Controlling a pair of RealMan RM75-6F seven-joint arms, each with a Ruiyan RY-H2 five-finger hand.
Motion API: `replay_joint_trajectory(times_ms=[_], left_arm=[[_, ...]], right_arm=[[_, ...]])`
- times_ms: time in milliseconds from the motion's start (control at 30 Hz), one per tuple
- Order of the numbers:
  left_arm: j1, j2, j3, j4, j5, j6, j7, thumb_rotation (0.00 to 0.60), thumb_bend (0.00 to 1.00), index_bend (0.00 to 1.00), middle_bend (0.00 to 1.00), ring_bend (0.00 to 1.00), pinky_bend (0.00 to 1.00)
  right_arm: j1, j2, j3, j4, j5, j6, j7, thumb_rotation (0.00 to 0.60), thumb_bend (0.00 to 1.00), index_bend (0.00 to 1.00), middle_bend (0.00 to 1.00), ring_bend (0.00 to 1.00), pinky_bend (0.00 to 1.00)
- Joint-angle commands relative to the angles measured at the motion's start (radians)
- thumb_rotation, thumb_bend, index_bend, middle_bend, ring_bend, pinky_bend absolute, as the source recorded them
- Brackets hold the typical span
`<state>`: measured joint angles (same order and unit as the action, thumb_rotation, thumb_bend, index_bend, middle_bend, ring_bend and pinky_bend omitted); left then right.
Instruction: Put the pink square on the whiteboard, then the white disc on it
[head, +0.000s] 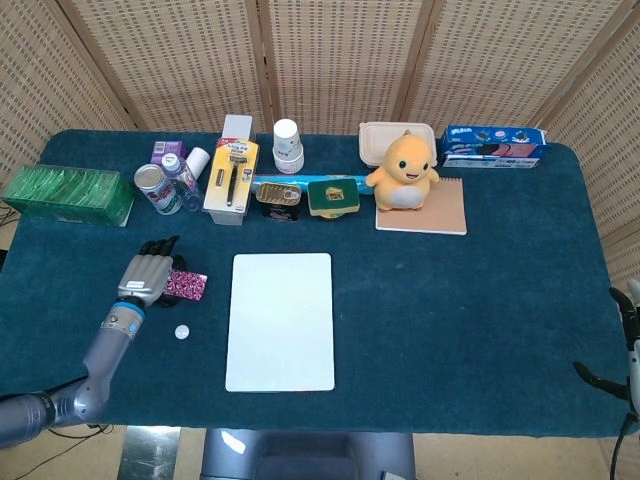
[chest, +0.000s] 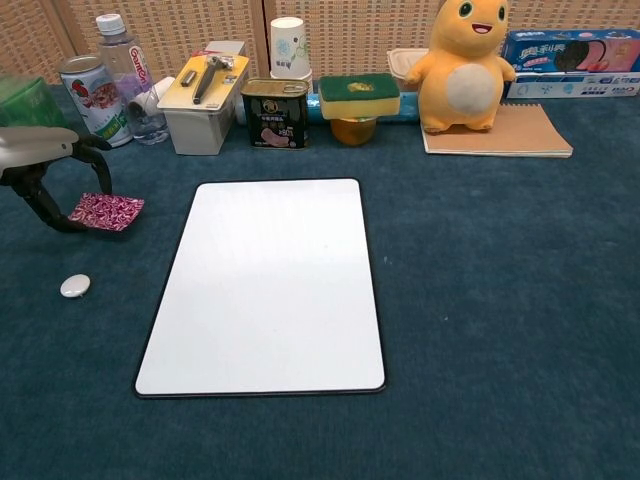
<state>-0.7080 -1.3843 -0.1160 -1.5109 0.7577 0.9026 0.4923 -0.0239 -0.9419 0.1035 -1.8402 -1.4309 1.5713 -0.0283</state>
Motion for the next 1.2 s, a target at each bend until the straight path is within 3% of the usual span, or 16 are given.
replay_joint_trajectory(times_ms=[33, 300, 567, 900, 1200], left_arm=[[-0.004, 0.032, -0.008, -0.047, 0.009, 0.014, 0.000, 0.600, 0.21, 0.40, 0.00, 0.00, 0.03], [-0.047, 0.070, -0.026, -0.185, 0.023, 0.059, 0.067, 0.600, 0.21, 0.40, 0.00, 0.00, 0.03], [-0.157, -0.009, -0.042, -0.284, -0.070, 0.113, 0.255, 0.600, 0.21, 0.40, 0.00, 0.00, 0.03], [-0.294, -0.198, -0.034, -0.228, -0.259, 0.161, 0.441, 0.600, 0.20, 0.40, 0.00, 0.00, 0.03], [-0.337, -0.244, -0.024, -0.207, -0.306, 0.177, 0.475, 0.600, 0.20, 0.39, 0.00, 0.00, 0.03]], right_arm=[[0.000, 0.000, 0.000, 0.000, 0.000, 0.000, 0.001, 0.600, 0.02, 0.07, 0.00, 0.00, 0.00], [0.000, 0.003, 0.000, -0.003, 0.000, -0.002, 0.008, 0.600, 0.02, 0.07, 0.00, 0.00, 0.00], [0.003, 0.008, 0.001, -0.001, 0.005, -0.010, 0.018, 0.600, 0.02, 0.07, 0.00, 0.00, 0.00], [0.002, 0.023, 0.002, -0.002, 0.009, -0.014, 0.052, 0.600, 0.02, 0.07, 0.00, 0.00, 0.00], [0.001, 0.032, 0.003, -0.002, 0.013, -0.017, 0.069, 0.600, 0.02, 0.07, 0.00, 0.00, 0.00]])
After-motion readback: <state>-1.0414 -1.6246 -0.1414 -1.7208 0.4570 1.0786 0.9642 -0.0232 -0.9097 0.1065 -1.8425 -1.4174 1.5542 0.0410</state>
